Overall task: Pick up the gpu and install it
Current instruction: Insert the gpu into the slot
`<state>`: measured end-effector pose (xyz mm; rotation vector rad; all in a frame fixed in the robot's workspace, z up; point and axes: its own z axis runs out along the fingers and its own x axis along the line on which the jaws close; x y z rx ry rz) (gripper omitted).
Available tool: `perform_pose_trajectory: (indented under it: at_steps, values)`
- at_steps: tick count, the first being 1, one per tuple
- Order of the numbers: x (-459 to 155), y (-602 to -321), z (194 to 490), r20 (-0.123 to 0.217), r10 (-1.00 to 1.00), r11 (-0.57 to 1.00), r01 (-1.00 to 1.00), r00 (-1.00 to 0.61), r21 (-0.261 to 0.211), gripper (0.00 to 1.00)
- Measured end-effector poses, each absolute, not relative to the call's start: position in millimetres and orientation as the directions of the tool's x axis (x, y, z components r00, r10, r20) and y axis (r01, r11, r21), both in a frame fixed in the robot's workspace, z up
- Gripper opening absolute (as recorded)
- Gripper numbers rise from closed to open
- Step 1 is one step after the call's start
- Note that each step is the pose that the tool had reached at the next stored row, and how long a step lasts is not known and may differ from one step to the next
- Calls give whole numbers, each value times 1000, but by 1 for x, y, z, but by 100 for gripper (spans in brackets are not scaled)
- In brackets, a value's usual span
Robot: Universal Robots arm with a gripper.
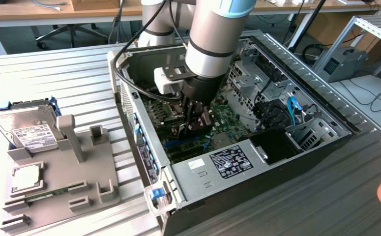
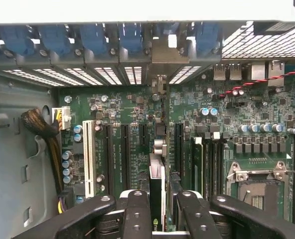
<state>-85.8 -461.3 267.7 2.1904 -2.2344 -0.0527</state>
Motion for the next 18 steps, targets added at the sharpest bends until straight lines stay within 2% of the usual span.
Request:
perform_pose_trajectory:
  at_steps: [18]
  values:
    - [-87, -461, 266, -15, -1000, 20, -999, -20, 29, 26]
